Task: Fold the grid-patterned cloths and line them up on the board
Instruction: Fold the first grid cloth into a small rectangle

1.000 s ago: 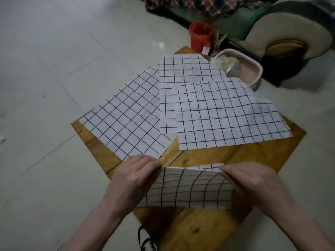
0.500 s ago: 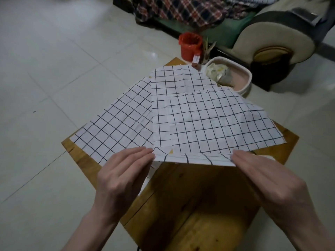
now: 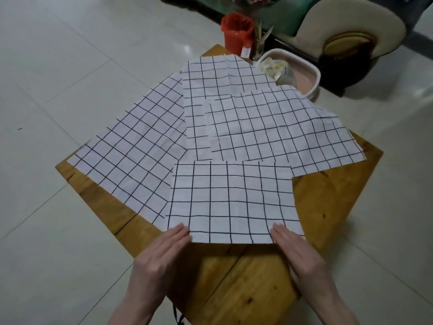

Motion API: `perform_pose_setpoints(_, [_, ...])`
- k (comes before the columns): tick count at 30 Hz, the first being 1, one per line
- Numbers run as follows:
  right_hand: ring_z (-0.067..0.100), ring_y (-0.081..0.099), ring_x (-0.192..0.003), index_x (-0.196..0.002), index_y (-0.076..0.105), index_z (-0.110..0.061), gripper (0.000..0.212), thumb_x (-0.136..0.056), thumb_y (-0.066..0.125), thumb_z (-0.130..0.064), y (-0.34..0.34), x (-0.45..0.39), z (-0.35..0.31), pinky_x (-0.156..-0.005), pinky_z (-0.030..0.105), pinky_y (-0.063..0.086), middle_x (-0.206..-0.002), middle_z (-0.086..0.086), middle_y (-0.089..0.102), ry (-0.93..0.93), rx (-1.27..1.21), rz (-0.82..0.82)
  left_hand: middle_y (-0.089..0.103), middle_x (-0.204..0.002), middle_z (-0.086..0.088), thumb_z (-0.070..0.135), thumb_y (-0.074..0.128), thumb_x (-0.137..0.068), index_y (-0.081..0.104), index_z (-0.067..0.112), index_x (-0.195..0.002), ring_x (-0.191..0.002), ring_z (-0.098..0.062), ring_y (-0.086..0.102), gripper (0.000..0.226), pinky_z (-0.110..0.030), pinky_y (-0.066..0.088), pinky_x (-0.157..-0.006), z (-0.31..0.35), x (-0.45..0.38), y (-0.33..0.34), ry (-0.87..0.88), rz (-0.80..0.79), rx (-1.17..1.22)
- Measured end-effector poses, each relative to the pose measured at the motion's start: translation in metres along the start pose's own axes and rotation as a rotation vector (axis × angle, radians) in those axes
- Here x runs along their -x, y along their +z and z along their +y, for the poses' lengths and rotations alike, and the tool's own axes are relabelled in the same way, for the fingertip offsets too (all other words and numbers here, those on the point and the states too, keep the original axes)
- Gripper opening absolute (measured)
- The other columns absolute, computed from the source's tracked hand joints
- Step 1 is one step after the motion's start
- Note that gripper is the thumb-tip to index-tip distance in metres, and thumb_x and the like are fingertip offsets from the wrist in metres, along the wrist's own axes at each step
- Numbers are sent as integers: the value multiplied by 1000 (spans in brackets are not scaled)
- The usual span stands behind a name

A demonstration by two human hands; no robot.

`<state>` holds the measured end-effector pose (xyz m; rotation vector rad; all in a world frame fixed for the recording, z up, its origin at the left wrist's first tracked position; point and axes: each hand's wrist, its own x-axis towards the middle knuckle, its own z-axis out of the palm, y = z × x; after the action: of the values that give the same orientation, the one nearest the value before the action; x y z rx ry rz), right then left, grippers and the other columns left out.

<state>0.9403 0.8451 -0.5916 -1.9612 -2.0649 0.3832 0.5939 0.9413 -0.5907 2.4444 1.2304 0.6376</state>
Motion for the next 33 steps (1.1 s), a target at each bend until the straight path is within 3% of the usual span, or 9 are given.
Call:
perform_pose_setpoints(4, [19, 48, -145, -147, 55, -10, 96, -63, 74, 31, 26, 10, 8, -124, 35, 32, -155, 4, 51, 21, -17, -34, 73, -129, -5, -20, 79, -75, 77, 10, -121, -124, -18, 67, 54, -45, 58, -101, 1, 8, 15, -47, -29, -11])
perform_pose_setpoints(8, [22, 49, -143, -145, 56, -9, 92, -64, 79, 26, 38, 24, 7, -116, 46, 42, -154, 5, 51, 67, 6, -31, 73, -130, -8, -21, 87, -61, 77, 7, -122, -124, -22, 68, 68, -47, 54, -104, 4, 18, 22, -69, -103, -16])
perform_pose_setpoints(10, [24, 42, -149, -150, 50, -10, 83, -76, 72, 21, 45, 29, 9, -120, 47, 38, -160, 6, 45, 58, 26, -42, 73, -130, -8, -19, 88, -62, 77, 7, -122, -124, -22, 68, 67, -47, 55, -103, 5, 25, 27, -83, -137, -11])
perform_pose_setpoints(12, [24, 31, -155, -157, 40, -10, 64, -95, 53, 3, 48, 33, 9, -123, 48, 28, -167, 5, 33, 17, 74, -67, 73, -130, -7, -14, 90, -66, 77, 8, -123, -125, -20, 66, 62, -45, 56, -103, 3, 35, 33, -90, -157, -3])
perform_pose_setpoints(15, [21, 20, -159, -163, 27, -13, 57, -108, 32, -29, 48, 37, -1, -125, 47, 18, -172, 3, 20, 74, 150, -129, 65, -143, -3, 13, 69, -94, 69, 12, -136, -139, -18, 55, 42, -42, 48, -115, 8, 47, 37, -121, -155, -14])
perform_pose_setpoints(17, [19, 14, -160, -165, 20, -15, 60, -111, 24, -42, 48, 39, -19, -125, 45, 15, -174, 1, 14, 116, 161, -156, 49, -160, -2, 30, 52, -102, 55, 14, -151, -152, -19, 40, 52, -39, 32, -125, 22, 52, 41, -160, -179, -23])
perform_pose_setpoints(19, [18, 11, -160, -165, 17, -16, 65, -111, 22, -51, 52, 40, -45, -124, 44, 15, -174, 1, 13, 66, 172, -189, 32, -170, -4, 34, 51, -104, 38, 12, -161, -159, -21, 25, 63, -41, 21, -128, 41, 56, 50, -118, -239, -43])
perform_pose_setpoints(24, [16, 11, -160, -165, 18, -16, 70, -109, 25, -58, 72, 33, -89, -122, 43, 17, -174, 2, 13, -23, 191, -256, 15, -175, -11, 40, 51, -103, 19, 5, -166, -162, -26, 14, 79, -45, 22, -125, 73, 57, 74, -35, -350, -144])
perform_pose_setpoints(33, [14, 10, -160, -166, 17, -18, 71, -109, 25, -60, 78, 25, -84, -124, 46, 14, -174, -1, 12, 16, 147, -301, 13, -176, -7, 45, 36, -108, 21, 11, -166, -162, -23, 13, 70, -46, 22, -125, 65, 54, 82, -90, -401, -261])
